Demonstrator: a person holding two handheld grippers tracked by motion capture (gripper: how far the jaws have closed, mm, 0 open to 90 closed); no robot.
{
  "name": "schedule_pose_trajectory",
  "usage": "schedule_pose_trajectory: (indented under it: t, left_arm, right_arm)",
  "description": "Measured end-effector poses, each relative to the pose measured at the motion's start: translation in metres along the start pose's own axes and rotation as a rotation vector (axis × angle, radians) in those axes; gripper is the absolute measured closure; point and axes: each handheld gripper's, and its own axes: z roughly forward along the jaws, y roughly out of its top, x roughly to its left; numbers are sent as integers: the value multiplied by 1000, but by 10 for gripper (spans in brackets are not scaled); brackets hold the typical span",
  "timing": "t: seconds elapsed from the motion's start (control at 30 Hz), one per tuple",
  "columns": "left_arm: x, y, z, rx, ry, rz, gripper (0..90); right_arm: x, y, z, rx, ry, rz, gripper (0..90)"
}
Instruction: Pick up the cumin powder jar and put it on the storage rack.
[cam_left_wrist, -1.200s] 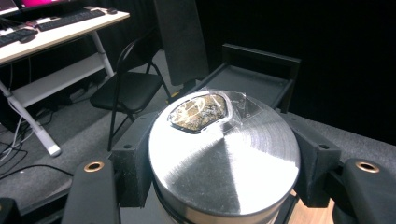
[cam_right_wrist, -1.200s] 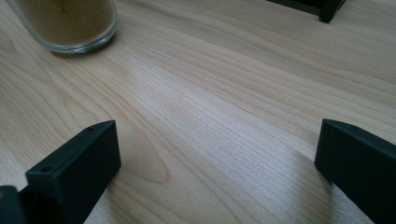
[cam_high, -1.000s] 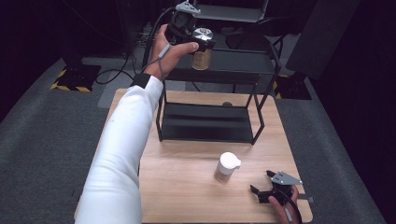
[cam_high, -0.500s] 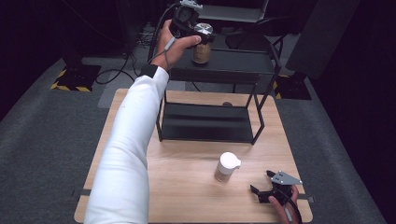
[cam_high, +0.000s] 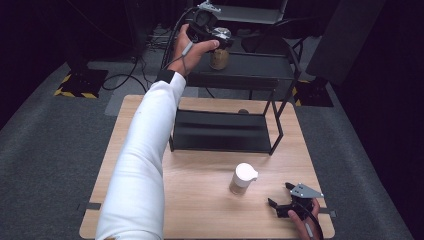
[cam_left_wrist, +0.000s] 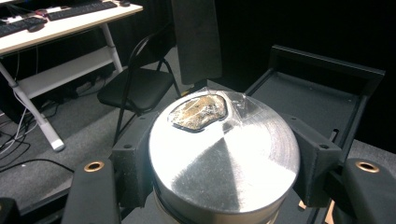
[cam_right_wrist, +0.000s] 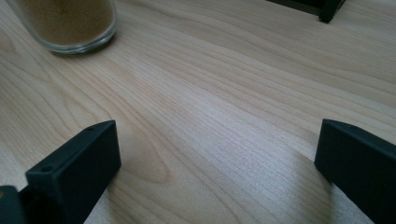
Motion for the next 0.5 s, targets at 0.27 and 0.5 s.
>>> schedule_pose_trajectory:
  t: [0.27,0.5]
  left_arm:
    - [7,-11,3,-36,-22,-48,344]
    - [13,-15,3,-55,-38,-109,163]
  right_arm:
    - [0,0,0,0,0,0,1]
    - [0,0,0,0,0,0,1]
